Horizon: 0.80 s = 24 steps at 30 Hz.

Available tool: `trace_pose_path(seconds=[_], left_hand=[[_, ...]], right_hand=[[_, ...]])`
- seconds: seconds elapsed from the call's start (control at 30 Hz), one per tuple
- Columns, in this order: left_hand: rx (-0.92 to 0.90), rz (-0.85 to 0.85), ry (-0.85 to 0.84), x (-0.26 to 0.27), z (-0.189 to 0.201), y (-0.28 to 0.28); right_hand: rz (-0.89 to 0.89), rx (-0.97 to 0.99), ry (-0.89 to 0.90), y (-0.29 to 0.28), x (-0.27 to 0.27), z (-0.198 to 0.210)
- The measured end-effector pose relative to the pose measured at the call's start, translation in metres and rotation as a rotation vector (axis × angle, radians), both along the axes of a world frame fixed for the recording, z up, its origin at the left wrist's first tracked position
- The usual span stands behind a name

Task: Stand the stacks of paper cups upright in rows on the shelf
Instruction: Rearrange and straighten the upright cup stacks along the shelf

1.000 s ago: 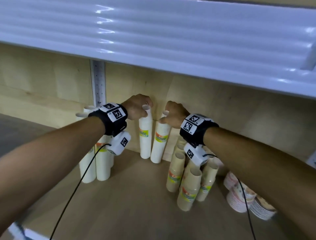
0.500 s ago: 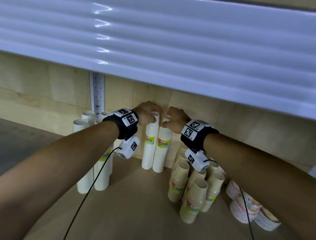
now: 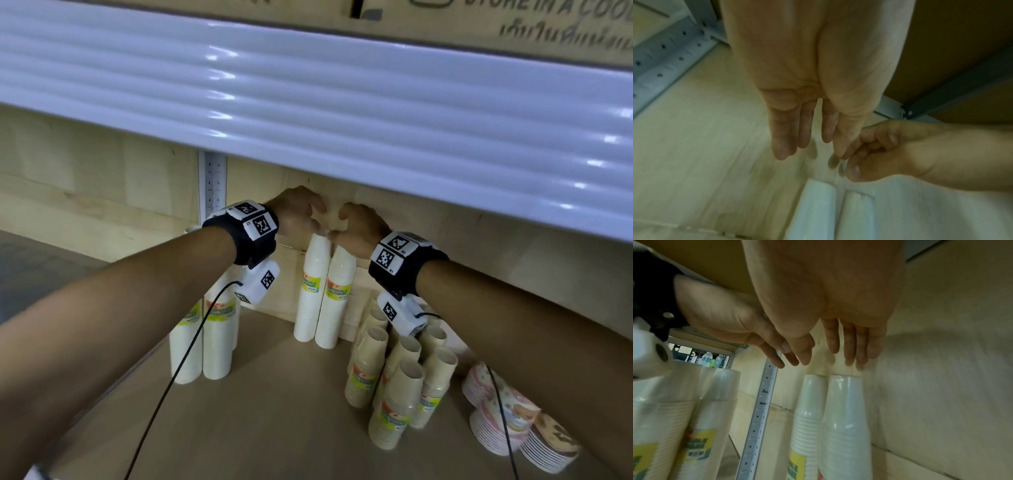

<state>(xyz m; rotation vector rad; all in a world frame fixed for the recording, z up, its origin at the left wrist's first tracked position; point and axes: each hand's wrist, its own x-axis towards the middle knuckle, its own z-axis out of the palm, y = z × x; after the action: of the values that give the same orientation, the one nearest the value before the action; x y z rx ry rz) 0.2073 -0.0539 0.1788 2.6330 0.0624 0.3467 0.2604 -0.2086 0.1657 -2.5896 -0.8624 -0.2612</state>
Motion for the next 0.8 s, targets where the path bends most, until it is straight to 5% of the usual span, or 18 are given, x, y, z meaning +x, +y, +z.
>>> trace_pose_path(seconds=[0.23, 0.5, 0.8], left_hand=[[0.078, 0.119, -0.029, -0.055, 0.03, 0.031], [0.121, 0.268, 0.015, -0.115, 0.029, 0.089], [-0.121, 0.311, 0.187, -0.15, -0.013, 0.121]], right_hand=[[0.161, -0.007, -0.064, 0.042, -0.026, 0.012], [0.299, 0.009, 0.061, 0.098, -0.061, 0.001], [0.366, -0.023, 0.148, 0.125, -0.085, -0.023]])
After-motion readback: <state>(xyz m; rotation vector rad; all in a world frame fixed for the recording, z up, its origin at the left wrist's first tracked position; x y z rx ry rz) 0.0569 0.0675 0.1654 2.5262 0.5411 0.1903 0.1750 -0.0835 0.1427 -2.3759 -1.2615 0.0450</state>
